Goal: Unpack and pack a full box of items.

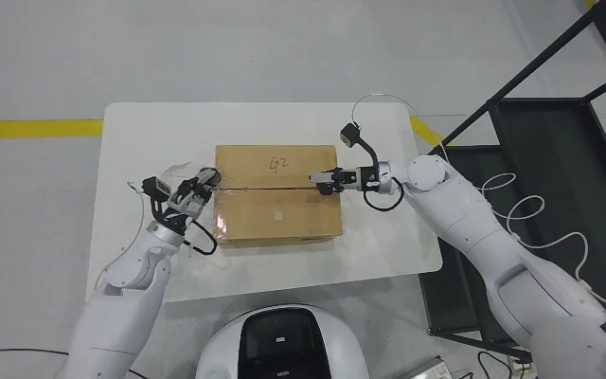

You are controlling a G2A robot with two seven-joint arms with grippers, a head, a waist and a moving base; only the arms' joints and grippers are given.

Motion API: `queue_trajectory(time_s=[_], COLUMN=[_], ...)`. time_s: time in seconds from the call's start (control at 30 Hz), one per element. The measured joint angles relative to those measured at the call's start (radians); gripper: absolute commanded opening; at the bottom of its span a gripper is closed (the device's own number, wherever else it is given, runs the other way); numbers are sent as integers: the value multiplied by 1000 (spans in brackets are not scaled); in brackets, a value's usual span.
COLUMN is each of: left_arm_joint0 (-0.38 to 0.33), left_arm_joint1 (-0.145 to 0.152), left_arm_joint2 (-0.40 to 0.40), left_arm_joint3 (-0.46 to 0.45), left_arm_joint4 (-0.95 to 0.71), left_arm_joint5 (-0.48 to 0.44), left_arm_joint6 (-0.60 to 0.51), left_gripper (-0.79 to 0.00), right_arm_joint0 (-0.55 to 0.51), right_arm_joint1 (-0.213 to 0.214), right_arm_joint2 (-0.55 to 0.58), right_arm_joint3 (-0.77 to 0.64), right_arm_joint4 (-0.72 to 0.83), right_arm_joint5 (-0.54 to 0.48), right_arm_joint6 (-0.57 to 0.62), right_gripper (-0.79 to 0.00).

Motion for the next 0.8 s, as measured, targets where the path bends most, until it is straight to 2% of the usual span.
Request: queue_trajectory(time_s=[0.2,0.4,0.47,0.63,0.67,0.7,0.8], left_arm_joint0=[-27,-53,-58,-54,-50,-47,-36], left_arm_joint1=[-6,-10,-10,-8,-8,-7,-6], left_arm_joint2=[45,91,100,104,105,106,113], left_arm_joint3=[-8,-9,-14,-45,-58,-67,-96], left_arm_joint4=[110,252,293,380,406,426,491], left_arm_joint5=[30,103,121,136,138,139,148], left_arm_joint6=[11,41,50,67,73,77,94], left_gripper=[-785,-785,-751,-453,-203,0,0], right_arm_joint0=[0,0,0,0,0,0,0], right_arm_joint1=[0,0,0,0,0,0,0], right_arm_joint2=[0,0,0,0,0,0,0], right_arm_joint3=[0,0,0,0,0,0,0], right_arm_joint4=[0,0,0,0,0,0,0], right_arm_joint5=[0,0,0,0,0,0,0], right_arm_joint6=[0,0,0,0,0,0,0], right_gripper=[0,0,0,0,0,0,0])
